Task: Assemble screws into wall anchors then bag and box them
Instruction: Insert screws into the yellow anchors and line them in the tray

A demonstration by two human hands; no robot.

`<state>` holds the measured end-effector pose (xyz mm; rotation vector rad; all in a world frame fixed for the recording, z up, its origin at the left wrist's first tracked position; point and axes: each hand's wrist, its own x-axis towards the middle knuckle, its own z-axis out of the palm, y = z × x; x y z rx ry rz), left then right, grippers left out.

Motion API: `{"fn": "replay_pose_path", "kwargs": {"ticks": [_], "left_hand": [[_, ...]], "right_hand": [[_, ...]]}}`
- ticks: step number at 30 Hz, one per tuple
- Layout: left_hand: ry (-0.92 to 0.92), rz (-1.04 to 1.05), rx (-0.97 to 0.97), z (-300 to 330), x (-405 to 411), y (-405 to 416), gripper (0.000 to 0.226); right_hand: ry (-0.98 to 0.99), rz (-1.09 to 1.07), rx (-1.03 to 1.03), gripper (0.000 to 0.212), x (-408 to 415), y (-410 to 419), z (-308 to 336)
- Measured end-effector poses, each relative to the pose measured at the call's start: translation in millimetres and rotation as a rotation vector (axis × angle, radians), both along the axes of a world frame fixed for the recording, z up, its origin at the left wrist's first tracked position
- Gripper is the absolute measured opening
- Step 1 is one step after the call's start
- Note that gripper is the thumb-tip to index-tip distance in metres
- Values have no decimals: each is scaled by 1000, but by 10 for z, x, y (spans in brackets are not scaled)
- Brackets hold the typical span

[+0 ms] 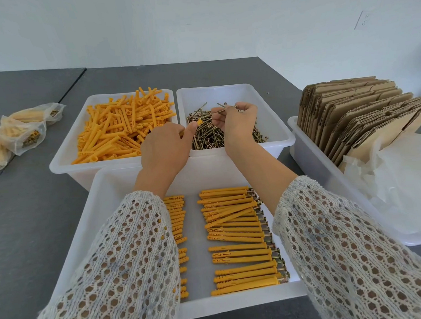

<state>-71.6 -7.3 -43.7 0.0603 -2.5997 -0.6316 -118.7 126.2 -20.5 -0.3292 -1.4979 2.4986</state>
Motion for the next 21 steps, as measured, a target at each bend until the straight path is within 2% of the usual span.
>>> {"fn": "replay_pose_path", "kwargs": {"ticks": [6,11,17,21], "left_hand": [[-5,6,0,11,13,8,63],[-9,5,-2,19,19,13,63],[-3,19,45,24,16,8,62],[20,23,86,26,9,9,61]], "right_hand": [[-1,-7,-1,23,10,15,20],[130,85,285,20,78,-63,15],[149,213,442,6,113,-81,31],[191,330,581,20,125,-122,31]]}}
